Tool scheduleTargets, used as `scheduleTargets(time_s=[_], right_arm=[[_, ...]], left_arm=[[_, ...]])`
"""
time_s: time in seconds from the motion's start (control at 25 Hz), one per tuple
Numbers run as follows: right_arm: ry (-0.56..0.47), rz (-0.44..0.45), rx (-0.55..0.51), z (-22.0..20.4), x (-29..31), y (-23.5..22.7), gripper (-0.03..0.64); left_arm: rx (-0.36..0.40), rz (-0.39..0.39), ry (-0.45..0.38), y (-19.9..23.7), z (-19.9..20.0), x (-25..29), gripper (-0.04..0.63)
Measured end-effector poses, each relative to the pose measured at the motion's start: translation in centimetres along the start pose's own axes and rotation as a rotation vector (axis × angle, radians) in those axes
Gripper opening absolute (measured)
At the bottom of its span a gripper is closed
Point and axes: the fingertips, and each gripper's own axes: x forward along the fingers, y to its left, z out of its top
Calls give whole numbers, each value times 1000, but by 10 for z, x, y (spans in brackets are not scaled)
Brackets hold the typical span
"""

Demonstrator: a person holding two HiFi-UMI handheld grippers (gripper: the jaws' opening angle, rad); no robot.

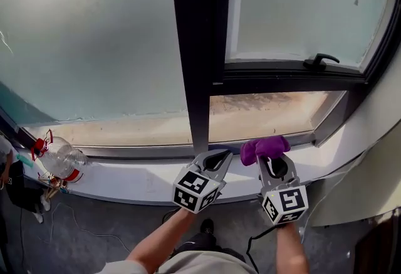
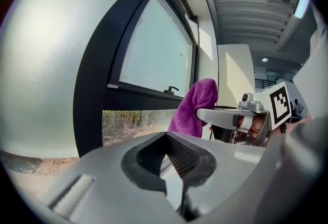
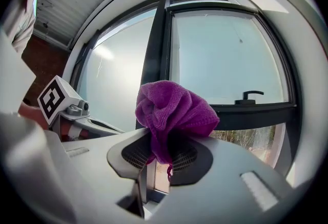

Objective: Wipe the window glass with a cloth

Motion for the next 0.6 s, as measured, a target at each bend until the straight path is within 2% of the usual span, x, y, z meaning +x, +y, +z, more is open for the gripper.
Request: scheduleTargets(time_s=[0.4,0.6], right_arm=[[126,90,-104,-38,113,4,109],[142,146,-159,-70,160,-2,109]], left_arm=[[-57,99,21,85,-22,22,0],[-88,130,16,106,-52,49,0]])
